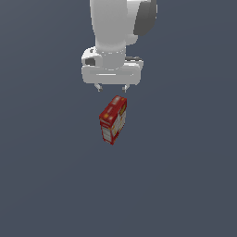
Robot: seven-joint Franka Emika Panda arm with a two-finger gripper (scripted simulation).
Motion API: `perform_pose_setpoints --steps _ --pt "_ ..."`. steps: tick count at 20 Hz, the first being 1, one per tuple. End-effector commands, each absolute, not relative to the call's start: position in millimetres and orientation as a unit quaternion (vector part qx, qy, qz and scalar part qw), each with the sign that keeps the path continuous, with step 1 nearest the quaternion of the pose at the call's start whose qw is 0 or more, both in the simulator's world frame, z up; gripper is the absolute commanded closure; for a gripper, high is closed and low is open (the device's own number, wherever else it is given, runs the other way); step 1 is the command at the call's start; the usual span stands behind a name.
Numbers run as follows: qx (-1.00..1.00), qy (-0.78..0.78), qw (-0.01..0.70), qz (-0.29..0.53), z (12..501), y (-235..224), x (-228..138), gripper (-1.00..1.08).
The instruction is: Pick up the object and move it to a goal position.
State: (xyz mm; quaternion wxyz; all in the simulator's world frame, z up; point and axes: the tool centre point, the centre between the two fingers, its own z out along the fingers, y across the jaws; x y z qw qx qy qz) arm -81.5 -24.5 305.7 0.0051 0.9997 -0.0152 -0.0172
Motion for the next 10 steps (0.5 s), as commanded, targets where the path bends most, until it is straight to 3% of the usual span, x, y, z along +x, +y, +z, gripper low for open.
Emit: perform_pose_setpoints --steps 1,10 --pt "1.000 -0.014 0.006 -0.017 306 -25 -82 -0.92" --pt "0.999 -0.049 0.005 -0.014 296 -24 -80 -0.92"
